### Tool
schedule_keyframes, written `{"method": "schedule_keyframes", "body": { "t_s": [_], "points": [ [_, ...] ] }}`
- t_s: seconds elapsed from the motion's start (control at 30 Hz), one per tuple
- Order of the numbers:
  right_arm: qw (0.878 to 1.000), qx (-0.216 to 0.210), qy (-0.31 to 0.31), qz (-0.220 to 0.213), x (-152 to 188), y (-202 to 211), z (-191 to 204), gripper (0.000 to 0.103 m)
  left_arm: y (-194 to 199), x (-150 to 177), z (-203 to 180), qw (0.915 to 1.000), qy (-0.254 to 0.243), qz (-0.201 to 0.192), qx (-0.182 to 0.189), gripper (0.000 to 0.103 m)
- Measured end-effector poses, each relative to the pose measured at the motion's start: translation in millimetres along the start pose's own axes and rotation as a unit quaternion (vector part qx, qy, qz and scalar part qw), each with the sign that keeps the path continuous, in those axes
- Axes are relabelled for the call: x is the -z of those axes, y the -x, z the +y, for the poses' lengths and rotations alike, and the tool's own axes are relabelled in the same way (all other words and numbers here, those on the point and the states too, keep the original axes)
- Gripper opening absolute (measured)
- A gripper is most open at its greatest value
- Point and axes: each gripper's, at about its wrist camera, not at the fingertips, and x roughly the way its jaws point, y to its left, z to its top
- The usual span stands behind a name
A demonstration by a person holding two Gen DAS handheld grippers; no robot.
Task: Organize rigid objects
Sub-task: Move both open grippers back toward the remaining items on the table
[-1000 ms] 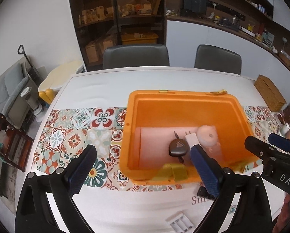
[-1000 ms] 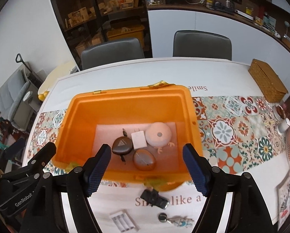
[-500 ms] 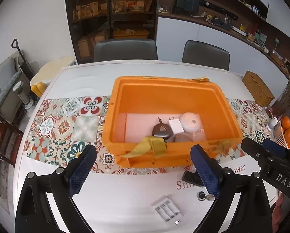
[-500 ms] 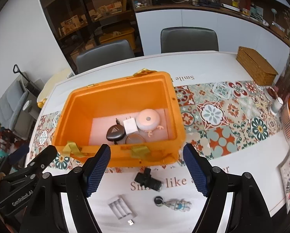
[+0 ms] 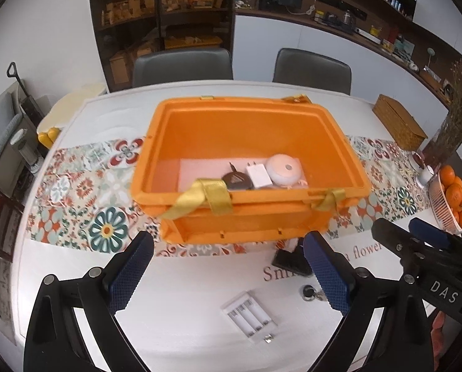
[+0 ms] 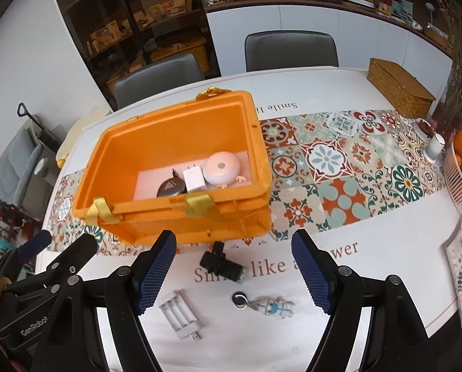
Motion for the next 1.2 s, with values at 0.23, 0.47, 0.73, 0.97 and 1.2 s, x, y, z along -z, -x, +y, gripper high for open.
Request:
{"method": "schedule_keyframes", "body": {
  "t_s": [0.23,0.47,0.73,0.97,1.2],
  "points": [
    [1.0,-0.001,-0.012,0.018,17,-8,-12,0.077,-14,14,-7,0.9997,-0.003,0.026,-0.003,0.099],
    [0.999,-0.003,-0.024,0.044,32,-22,-26,0.077,-28,29,-14,0.9988,-0.008,0.049,-0.007,0.099],
    [0.997,-0.008,-0.028,0.073,47,-37,-35,0.077,-40,41,-20,0.9977,-0.014,0.063,-0.018,0.099],
    [0.996,-0.006,-0.033,0.084,57,-47,-41,0.077,-49,50,-25,0.997,-0.017,0.074,-0.016,0.099],
    [0.995,-0.015,-0.042,0.089,69,-56,-46,0.077,-57,57,-29,0.9962,-0.024,0.081,-0.021,0.099]
  ]
}}
